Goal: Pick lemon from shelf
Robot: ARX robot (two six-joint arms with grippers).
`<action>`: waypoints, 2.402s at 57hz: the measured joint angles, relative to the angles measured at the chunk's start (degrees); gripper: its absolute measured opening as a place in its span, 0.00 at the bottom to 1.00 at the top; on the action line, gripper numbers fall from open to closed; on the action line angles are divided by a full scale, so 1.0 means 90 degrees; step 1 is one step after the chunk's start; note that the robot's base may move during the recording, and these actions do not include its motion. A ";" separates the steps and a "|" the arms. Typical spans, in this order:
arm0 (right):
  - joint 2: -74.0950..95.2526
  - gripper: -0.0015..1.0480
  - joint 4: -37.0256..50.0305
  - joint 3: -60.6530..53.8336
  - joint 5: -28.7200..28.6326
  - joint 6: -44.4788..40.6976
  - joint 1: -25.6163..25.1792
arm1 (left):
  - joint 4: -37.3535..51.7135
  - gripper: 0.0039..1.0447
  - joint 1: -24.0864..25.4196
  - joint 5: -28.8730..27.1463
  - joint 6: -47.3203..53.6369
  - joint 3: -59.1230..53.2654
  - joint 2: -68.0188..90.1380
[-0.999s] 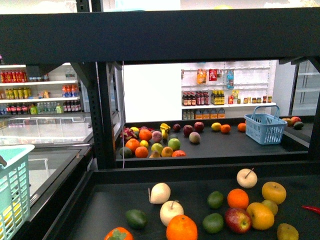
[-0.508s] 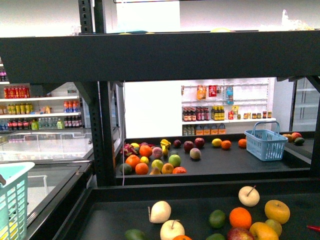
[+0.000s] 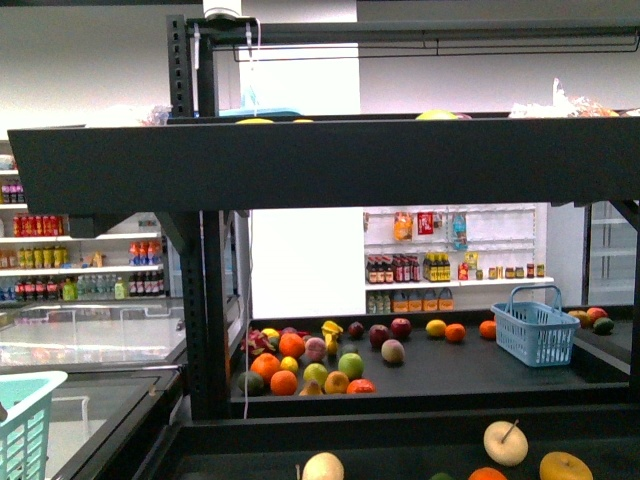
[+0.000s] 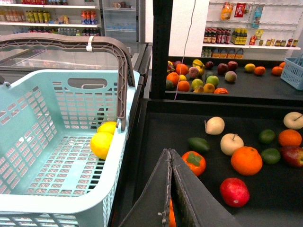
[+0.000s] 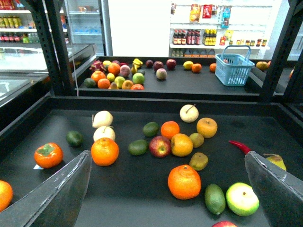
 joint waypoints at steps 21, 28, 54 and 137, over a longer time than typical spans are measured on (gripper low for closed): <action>0.0000 0.93 0.0000 0.0000 0.0002 0.0000 0.0000 | 0.0085 0.02 0.0000 0.0002 0.0002 -0.0408 -0.0311; 0.0000 0.93 0.0000 0.0000 0.0002 0.0000 0.0000 | 0.0104 0.02 0.0000 0.0002 0.0002 -0.0481 -0.0381; 0.0000 0.93 0.0000 0.0000 0.0000 0.0000 0.0000 | 0.0126 0.15 0.0000 0.0002 0.0005 -0.0704 -0.0622; 0.0000 0.93 0.0000 0.0000 0.0002 0.0000 0.0000 | 0.0126 0.92 0.0000 0.0002 0.0012 -0.0704 -0.0622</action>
